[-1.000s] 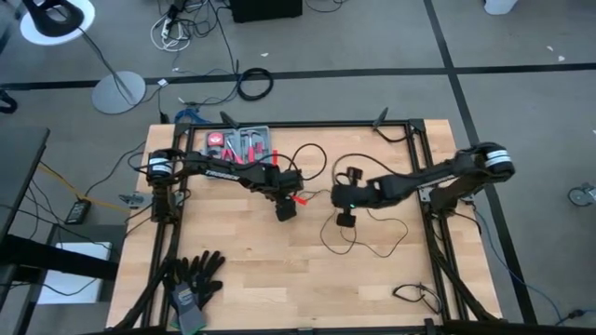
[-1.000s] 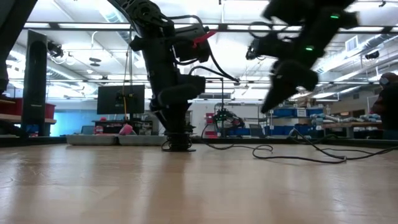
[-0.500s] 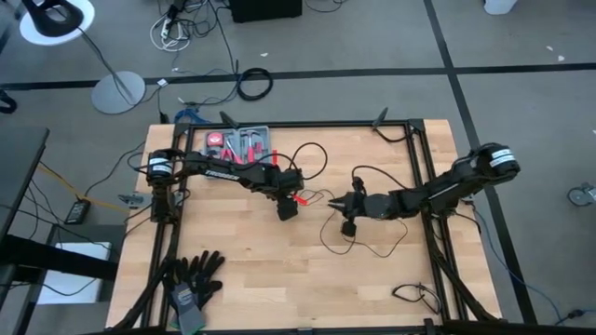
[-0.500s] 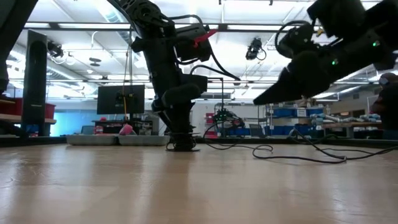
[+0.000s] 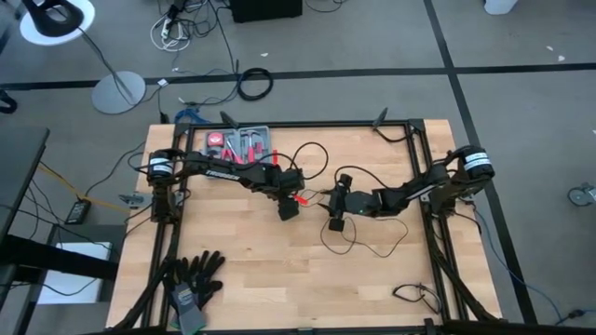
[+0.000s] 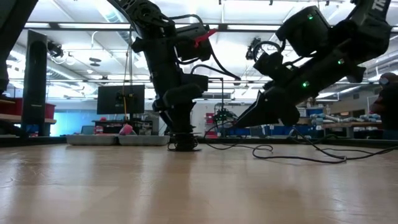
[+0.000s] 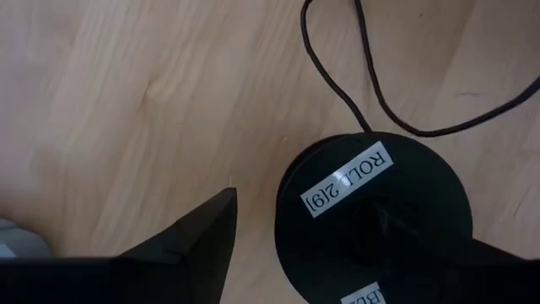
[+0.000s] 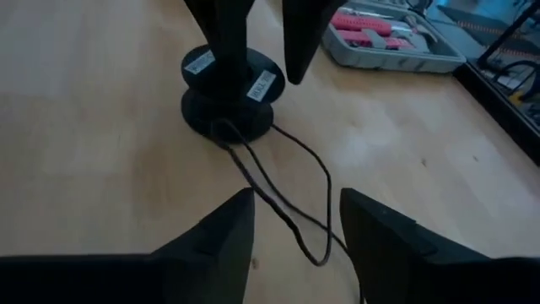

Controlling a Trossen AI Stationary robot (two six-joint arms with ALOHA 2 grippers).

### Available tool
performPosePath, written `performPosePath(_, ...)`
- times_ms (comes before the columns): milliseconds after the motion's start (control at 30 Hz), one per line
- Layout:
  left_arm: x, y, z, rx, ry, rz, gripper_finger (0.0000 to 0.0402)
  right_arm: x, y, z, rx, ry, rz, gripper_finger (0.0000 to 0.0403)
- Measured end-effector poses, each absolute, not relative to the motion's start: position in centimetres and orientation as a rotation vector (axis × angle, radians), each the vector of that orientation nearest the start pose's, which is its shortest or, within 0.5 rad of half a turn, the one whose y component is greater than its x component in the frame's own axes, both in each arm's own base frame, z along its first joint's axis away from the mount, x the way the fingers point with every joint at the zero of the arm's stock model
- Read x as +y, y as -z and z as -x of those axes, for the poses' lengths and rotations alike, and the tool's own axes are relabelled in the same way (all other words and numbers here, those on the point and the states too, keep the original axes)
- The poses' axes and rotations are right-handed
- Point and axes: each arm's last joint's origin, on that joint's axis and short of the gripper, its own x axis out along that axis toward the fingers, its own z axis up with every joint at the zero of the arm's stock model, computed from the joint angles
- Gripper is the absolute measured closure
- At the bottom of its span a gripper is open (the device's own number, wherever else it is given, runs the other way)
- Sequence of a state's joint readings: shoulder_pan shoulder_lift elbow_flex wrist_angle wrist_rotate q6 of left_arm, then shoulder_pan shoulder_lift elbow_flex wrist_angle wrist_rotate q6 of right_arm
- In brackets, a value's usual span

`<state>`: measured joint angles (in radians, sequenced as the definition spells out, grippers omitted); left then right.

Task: Coil cords
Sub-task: Uncoil the black wire from the spool

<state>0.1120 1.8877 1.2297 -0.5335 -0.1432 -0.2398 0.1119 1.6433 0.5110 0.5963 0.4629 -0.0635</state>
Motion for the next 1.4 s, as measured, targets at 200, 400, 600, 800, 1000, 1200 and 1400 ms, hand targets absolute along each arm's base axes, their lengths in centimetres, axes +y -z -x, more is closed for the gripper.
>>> performPosePath(200, 4.5, -16.3, -36.7, 1.149, -0.365, 0.192, 0.0158, 1.4, -12.0, -27.7, 0.548, 0.341, 0.202, 0.0245)
performPosePath(400, 4.4, -16.2, -36.6, 1.161, -0.346, 0.243, 0.0158, 1.5, -11.7, -27.6, 0.577, 0.327, 0.205, 0.0313)
performPosePath(600, 4.2, -16.1, -36.4, 1.192, -0.306, 0.272, 0.0158, 1.6, -11.7, -27.6, 0.580, 0.310, 0.200, 0.0395)
performPosePath(800, 4.2, -16.1, -36.3, 1.206, -0.309, 0.276, 0.0158, 1.6, -11.7, -27.5, 0.571, 0.324, 0.141, 0.0398)
performPosePath(1000, 4.6, -16.4, -36.0, 1.234, -0.321, 0.281, 0.0158, 2.2, -12.8, -27.4, 0.529, 0.308, 0.130, 0.0400)
performPosePath(1200, 5.2, -16.9, -36.0, 1.239, -0.344, 0.272, 0.0158, 2.7, -13.7, -27.1, 0.510, 0.291, 0.125, 0.0401)
performPosePath(1400, 5.2, -16.9, -36.0, 1.240, -0.345, 0.271, 0.0159, 3.3, -13.3, -26.7, 0.547, 0.296, 0.094, 0.0402)
